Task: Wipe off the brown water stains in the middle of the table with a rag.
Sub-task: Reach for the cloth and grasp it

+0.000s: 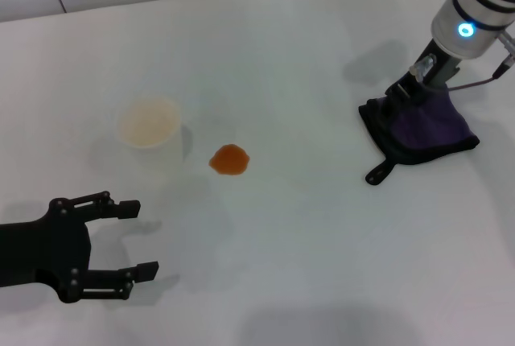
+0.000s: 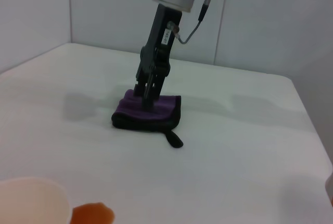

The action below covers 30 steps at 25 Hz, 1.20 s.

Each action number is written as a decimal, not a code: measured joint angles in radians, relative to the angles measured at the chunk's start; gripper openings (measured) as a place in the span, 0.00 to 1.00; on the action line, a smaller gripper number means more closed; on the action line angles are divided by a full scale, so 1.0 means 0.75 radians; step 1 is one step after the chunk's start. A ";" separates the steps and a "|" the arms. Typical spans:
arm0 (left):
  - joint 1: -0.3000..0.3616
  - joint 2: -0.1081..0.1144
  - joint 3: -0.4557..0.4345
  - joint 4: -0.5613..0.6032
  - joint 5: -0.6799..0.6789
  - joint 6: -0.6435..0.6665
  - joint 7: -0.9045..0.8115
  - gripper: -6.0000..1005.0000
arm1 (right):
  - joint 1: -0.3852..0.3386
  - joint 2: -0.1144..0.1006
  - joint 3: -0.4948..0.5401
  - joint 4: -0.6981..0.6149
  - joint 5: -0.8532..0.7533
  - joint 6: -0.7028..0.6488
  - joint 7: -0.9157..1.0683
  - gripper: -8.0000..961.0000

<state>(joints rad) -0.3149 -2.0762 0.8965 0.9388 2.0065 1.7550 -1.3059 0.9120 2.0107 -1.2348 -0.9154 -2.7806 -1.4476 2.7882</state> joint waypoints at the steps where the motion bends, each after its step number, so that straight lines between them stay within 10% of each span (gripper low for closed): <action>1: 0.000 -0.001 0.004 0.000 0.000 0.000 0.000 0.86 | 0.002 -0.001 0.000 0.016 -0.001 0.008 0.000 0.66; 30: 0.001 -0.003 0.044 0.000 -0.012 0.000 0.008 0.86 | -0.004 -0.007 0.020 0.120 -0.060 0.087 -0.006 0.57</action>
<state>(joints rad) -0.3144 -2.0786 0.9297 0.9388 1.9971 1.7548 -1.3003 0.9087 2.0052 -1.2195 -0.8250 -2.8256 -1.3820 2.7839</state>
